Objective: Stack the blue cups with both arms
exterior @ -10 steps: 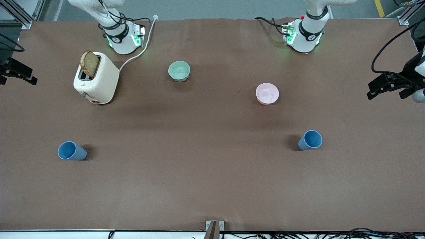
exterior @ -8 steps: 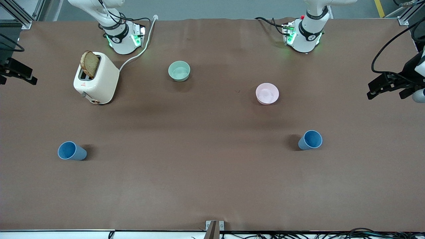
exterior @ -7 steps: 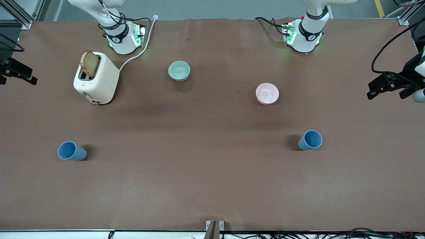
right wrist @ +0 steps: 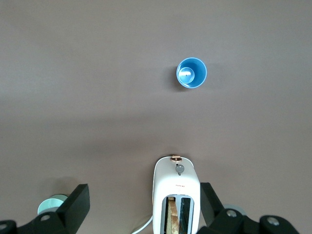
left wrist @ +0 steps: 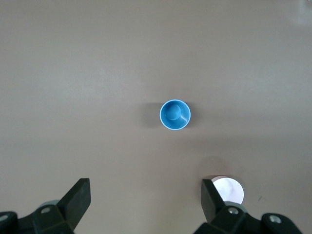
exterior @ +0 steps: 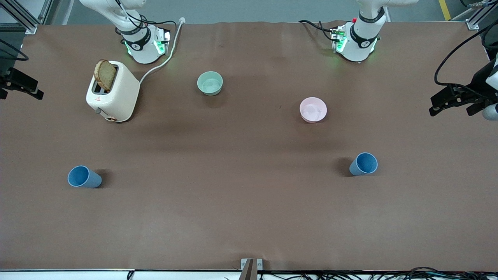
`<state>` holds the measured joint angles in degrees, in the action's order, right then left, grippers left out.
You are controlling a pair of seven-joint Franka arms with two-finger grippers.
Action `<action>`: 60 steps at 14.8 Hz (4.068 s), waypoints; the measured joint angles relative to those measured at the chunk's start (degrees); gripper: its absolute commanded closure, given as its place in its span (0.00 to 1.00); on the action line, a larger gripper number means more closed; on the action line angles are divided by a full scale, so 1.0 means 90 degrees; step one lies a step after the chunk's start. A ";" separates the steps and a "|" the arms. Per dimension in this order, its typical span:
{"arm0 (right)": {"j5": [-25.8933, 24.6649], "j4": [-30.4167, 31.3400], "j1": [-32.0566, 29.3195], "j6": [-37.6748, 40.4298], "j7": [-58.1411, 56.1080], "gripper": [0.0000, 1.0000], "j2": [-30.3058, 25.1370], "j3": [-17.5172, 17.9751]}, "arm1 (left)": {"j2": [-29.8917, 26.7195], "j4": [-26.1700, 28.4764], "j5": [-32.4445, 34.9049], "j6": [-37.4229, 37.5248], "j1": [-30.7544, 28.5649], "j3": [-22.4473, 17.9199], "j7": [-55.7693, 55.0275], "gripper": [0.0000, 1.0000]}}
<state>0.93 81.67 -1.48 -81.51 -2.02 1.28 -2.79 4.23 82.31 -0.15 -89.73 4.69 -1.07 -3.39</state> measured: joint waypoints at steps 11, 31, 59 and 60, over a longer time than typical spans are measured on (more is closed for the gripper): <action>0.0000 0.0015 -0.0009 -0.0474 0.0000 0.00 0.0040 -0.0010 | 0.0678 0.0049 0.0000 0.0002 0.0009 0.0024 0.0005 0.00; 0.0351 0.0262 -0.1228 -0.3286 -0.0825 0.07 0.3313 -0.0072 | 0.2331 0.2365 0.0006 -0.3643 -0.0005 0.0092 0.0006 0.00; 0.0753 0.0552 -0.1265 -0.3870 -0.1317 0.98 0.2902 0.0003 | 0.2380 0.0225 0.0003 -0.1891 0.1668 0.0671 -0.0047 0.99; 0.0714 0.0540 -0.1187 -0.3666 -0.1316 0.98 0.2613 0.0003 | 0.2534 0.0219 0.0002 -0.1954 0.1977 0.0676 -0.0062 0.99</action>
<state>7.36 86.53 -12.16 -114.50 -13.86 24.80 -2.76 27.03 84.28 -0.13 -107.32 22.48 5.02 -3.95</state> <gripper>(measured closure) 0.952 0.943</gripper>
